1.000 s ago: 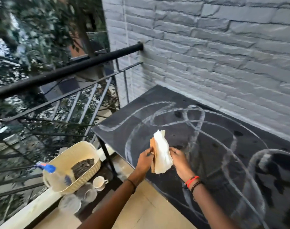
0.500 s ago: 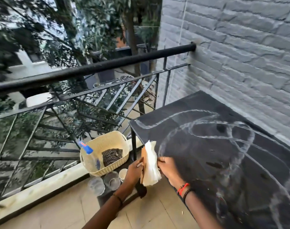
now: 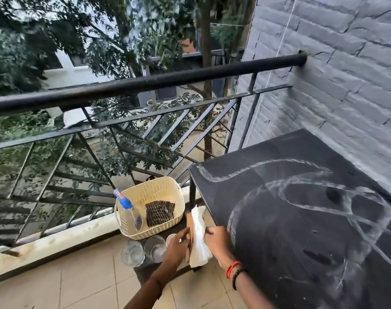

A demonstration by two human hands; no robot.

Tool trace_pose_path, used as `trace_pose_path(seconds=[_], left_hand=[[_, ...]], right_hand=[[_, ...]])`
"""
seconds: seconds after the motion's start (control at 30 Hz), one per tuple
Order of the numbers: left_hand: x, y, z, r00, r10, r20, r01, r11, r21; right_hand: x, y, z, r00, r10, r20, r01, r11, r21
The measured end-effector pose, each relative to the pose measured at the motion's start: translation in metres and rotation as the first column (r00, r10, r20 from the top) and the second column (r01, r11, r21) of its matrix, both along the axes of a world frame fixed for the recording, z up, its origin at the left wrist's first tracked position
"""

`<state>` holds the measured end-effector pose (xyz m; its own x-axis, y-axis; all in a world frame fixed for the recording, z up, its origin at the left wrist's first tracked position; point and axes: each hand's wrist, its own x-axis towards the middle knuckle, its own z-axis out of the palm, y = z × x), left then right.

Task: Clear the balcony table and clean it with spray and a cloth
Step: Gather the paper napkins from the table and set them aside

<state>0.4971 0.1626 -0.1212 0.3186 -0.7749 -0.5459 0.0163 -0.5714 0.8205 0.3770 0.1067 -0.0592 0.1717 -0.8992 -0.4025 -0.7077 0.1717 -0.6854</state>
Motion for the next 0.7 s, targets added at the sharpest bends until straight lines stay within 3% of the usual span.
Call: trace_pose_path(seconds=[0.37,0.7], left_hand=[[0.012,-0.037,-0.027,0.993,-0.115,-0.04,0.114,0.993,-0.017],[0.053,-0.071,-0.111,0.958,-0.255,-0.131,0.261,0.965,0.035]], right_hand=[[0.03,-0.027,-0.069,0.986,-0.161,-0.03,0.162,0.987,0.008],[0.06,-0.056,-0.144,0.965,-0.25,-0.079,0.253,0.967,0.036]])
